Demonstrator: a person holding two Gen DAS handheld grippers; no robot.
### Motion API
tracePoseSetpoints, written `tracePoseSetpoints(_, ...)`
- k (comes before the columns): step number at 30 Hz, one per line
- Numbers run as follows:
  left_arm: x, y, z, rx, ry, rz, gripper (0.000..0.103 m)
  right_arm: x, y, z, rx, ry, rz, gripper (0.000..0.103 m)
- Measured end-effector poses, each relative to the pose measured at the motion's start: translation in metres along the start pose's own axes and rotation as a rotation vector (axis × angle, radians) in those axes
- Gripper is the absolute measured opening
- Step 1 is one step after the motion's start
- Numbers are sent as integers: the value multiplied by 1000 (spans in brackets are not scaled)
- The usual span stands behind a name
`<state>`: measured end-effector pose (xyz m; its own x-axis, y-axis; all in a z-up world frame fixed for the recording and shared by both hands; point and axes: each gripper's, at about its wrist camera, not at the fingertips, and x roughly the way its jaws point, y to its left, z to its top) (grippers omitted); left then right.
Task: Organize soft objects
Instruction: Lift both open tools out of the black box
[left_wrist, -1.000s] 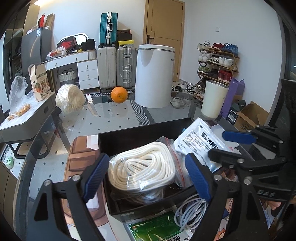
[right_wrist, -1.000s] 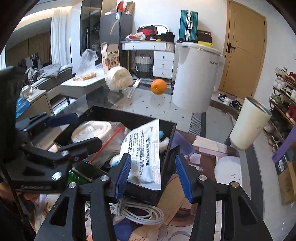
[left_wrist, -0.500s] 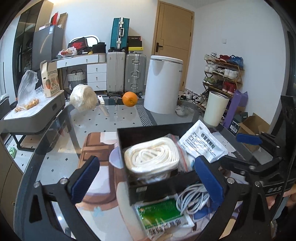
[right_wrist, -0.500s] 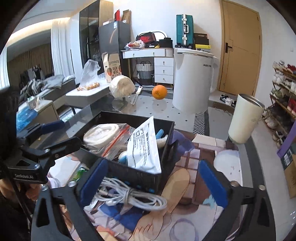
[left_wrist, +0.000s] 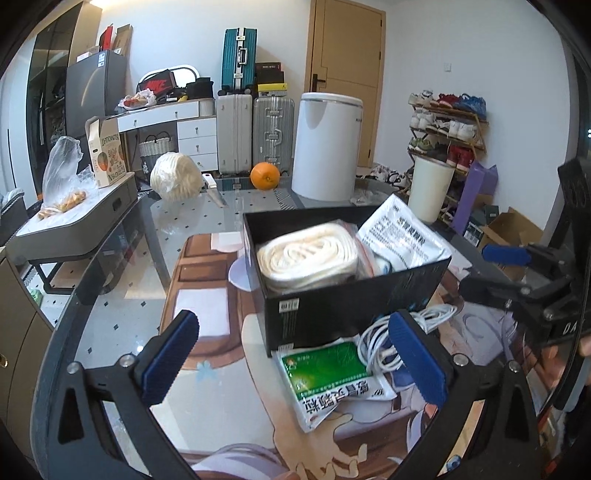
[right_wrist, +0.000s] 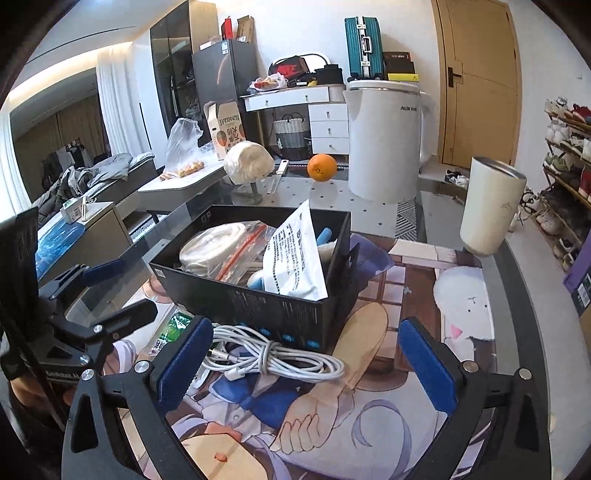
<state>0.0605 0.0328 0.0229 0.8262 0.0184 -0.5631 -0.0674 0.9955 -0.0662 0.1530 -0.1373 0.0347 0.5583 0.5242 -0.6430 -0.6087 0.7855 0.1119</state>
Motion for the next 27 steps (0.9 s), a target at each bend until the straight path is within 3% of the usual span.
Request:
tracePoseSetpoints(15, 16, -3, -17, -9, 105, -44, 103, 19, -14, -9, 50, 88, -4, 102)
tracePoseSetpoints(27, 15, -2, -23, -14, 115, -89, 103, 42, -9, -20, 37, 172, 10, 102)
